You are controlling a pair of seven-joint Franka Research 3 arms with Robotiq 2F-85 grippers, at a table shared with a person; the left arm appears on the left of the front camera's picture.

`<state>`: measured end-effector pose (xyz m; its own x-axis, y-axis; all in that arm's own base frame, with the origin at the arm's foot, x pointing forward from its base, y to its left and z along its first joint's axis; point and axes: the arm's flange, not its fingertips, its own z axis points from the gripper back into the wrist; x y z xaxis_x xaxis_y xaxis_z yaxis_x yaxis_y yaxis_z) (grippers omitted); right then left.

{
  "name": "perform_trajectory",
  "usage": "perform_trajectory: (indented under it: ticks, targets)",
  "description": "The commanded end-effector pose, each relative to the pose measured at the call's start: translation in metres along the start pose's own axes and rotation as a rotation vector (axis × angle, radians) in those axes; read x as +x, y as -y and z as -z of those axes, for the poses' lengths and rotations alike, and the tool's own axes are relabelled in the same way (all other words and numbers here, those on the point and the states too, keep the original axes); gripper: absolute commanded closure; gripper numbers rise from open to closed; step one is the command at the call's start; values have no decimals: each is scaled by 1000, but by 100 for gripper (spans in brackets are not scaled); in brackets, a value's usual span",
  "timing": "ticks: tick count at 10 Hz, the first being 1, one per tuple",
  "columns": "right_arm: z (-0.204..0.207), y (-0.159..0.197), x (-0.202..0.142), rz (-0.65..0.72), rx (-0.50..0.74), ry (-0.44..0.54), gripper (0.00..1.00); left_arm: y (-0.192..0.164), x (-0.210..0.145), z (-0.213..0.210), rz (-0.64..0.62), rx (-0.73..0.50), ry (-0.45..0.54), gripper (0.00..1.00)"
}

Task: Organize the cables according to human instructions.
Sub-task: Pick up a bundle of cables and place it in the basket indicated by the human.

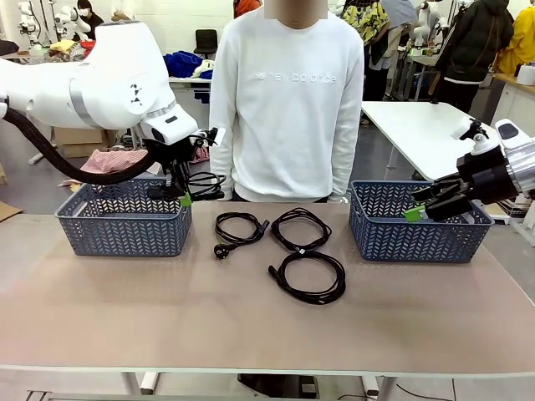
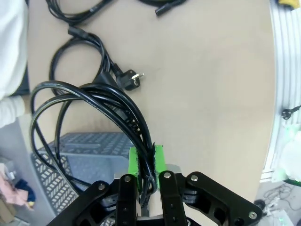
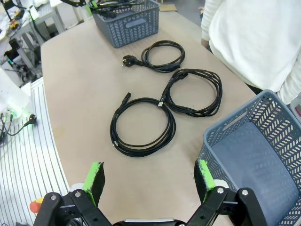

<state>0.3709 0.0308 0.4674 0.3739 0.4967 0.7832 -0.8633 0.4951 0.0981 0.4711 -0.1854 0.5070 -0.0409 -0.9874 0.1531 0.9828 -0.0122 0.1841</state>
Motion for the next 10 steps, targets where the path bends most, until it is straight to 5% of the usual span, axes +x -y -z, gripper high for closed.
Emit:
perform_trajectory:
  ticks: [1, 10]
  targets:
    - [3, 4, 0, -27, 1, 32, 0, -2, -29, -8, -7, 43, -43, 85]
    - [3, 4, 0, -27, 1, 32, 0, -50, -140, 13, -45, 84, -100, 85]
